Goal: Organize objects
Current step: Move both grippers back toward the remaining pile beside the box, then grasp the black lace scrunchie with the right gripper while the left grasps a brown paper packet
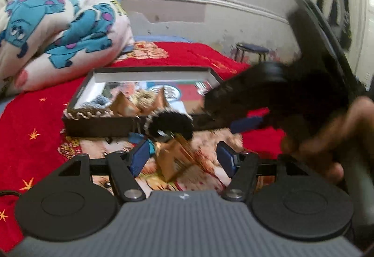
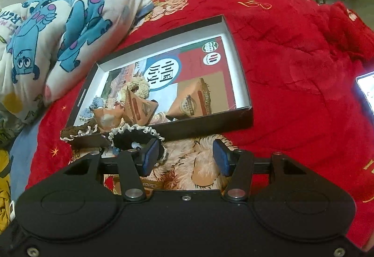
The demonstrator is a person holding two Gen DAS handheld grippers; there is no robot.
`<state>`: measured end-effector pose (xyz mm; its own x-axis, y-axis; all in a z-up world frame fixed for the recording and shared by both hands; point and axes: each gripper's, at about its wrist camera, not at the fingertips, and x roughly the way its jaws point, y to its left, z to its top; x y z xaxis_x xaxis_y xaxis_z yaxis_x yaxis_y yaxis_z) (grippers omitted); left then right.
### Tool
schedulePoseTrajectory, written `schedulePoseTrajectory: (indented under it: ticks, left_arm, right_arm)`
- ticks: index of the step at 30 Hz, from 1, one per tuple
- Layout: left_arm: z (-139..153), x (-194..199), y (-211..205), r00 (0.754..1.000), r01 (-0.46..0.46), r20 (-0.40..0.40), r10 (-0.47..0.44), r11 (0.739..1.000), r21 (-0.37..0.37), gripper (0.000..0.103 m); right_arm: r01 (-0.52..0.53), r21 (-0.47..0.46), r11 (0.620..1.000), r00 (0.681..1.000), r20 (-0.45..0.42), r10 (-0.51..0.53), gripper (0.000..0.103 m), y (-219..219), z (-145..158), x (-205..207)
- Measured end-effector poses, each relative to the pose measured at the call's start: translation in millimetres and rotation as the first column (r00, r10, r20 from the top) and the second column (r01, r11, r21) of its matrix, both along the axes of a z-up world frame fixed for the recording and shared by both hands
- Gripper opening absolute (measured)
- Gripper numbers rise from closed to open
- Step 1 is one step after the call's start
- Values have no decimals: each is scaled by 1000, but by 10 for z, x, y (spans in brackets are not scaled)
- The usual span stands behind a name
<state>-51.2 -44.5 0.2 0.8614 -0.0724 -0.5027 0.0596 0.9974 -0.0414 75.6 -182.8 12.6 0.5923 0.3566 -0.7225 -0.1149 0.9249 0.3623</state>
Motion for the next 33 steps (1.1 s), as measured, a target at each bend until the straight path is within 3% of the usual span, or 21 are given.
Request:
schedulePoseTrajectory:
  ticks: [3, 8, 20, 21, 23, 33]
  left_arm:
    - [-86, 50, -69, 1000, 5, -29, -4, 999, 49, 76]
    - [-226, 244, -87, 997, -10, -81, 17, 996, 84, 60]
    - [-317, 390, -20, 990, -62, -126, 67, 997, 47, 58]
    - [-320, 412, -6, 989, -66, -133, 70, 997, 36, 56]
    - [-334, 455, 12, 986, -68, -154, 70, 998, 17, 41]
    - [-319, 450, 59, 979, -84, -186, 82, 996, -4, 35]
  right_arm:
    - [-25, -17, 1000, 1000, 1, 25, 50, 55, -34, -12]
    - [-68, -48, 996, 998, -11, 68, 47, 169, -123, 24]
    - [-87, -56, 995, 996, 15, 88, 46, 280, -209, 99]
    - [-88, -61, 994, 996, 17, 89, 46, 298, -212, 105]
    - [-89, -64, 994, 996, 20, 90, 46, 326, -227, 126]
    - [-95, -77, 992, 995, 27, 98, 46, 409, -292, 199]
